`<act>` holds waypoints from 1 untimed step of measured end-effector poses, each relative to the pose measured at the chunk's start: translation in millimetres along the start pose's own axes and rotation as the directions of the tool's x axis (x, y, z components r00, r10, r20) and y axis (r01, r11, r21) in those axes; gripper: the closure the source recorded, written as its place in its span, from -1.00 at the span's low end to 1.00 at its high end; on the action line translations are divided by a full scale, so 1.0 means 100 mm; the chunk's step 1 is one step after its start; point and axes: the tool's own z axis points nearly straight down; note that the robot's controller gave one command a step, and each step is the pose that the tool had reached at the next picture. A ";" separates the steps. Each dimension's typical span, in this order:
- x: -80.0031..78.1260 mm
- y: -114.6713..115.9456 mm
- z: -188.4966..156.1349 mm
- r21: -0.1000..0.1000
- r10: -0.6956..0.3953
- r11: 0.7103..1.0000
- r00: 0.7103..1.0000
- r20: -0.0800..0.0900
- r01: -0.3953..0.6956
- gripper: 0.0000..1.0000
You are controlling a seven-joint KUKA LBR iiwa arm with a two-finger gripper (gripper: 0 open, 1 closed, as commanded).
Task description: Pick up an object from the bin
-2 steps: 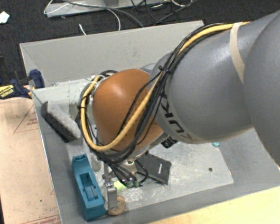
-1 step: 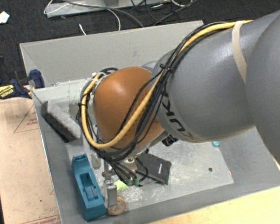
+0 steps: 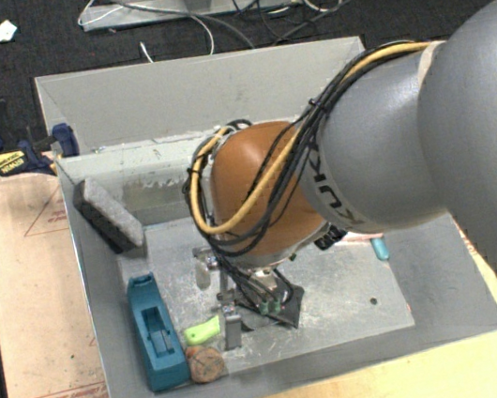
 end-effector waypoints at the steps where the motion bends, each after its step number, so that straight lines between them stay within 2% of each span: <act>1: -0.05 -0.23 0.29 0.003 -0.146 0.989 0.989 -0.002 0.146 -1.00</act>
Offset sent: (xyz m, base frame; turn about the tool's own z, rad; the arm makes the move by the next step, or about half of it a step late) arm 0.0091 -0.0677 -0.0656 -0.0259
